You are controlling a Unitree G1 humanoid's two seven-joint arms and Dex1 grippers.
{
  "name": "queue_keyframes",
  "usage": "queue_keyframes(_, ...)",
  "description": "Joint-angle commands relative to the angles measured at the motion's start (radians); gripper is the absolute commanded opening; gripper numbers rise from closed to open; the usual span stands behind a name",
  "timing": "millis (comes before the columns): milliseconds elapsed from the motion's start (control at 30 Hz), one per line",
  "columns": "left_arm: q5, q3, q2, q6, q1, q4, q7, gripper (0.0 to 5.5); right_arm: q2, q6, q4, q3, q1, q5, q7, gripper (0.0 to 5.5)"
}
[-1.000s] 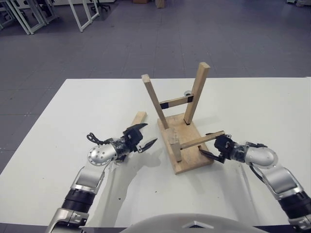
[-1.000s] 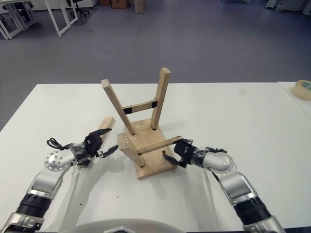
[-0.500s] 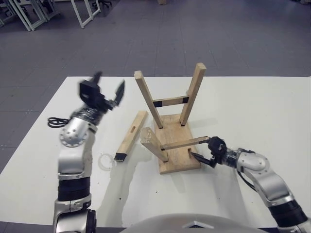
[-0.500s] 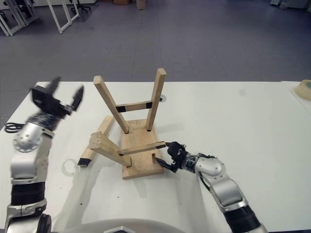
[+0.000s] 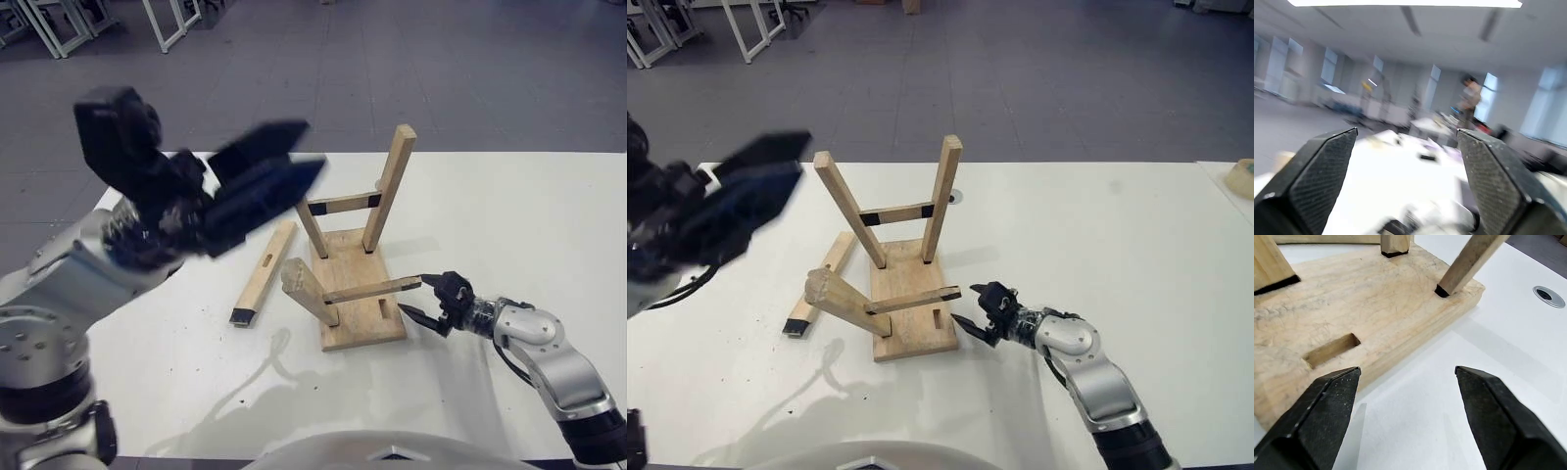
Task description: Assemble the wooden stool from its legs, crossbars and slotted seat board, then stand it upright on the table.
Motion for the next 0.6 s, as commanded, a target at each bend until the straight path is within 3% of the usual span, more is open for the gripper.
queue_keyframes(33, -0.074, -0.03, 0.066, 0.007, 0.002, -0.03, 0.027, 3.76, -0.011, -0.01, 0.019, 0.016, 0.009, -0.033, -0.002, 3.57)
queue_keyframes(433, -0.038, -0.142, -0.053, -0.138, -0.31, 0.075, 0.166, 3.76, -0.006, -0.023, 0.038, 0.032, 0.034, -0.062, -0.001, 3.57)
queue_keyframes(600, 0.053, -0.225, -0.088, -0.056, -0.184, 0.091, 0.092, 3.76, -0.006, -0.027, 0.041, 0.037, 0.035, -0.07, -0.004, 3.57)
